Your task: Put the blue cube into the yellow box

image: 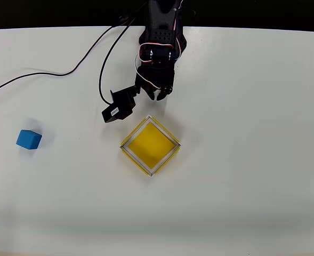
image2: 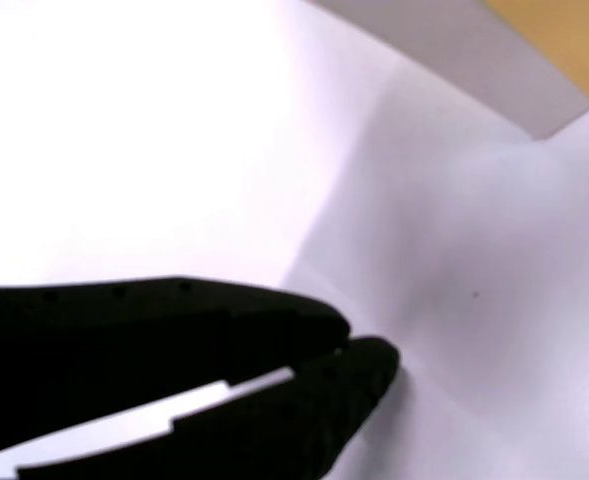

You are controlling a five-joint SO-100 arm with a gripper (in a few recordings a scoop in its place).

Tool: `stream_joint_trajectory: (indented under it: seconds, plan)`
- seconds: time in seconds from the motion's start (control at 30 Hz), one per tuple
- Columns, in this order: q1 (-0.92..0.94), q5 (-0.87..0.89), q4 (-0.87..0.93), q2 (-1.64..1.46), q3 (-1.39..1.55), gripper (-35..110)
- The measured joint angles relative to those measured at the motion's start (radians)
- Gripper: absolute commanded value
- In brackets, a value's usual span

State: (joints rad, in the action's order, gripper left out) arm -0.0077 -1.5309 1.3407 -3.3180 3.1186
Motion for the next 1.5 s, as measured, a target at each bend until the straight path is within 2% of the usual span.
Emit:
stream_joint_trajectory:
  seconds: [0.6, 0.83, 0.97, 1.2, 1.37, 1.5]
  plan:
    - [-0.035, 0.026, 0.000, 0.000, 0.000, 0]
    - [-0.038, -0.035, 0.008, 0.002, -0.003, 1]
    - [-0.048, -0.018, 0.034, 0.074, -0.069, 7]
    - [-0.002, -0.032, 0.064, 0.241, -0.385, 21]
    - [0.101, -0.028, 0.055, 0.293, -0.509, 34]
    - [0.213, -0.011, 0.055, 0.357, -0.598, 39]
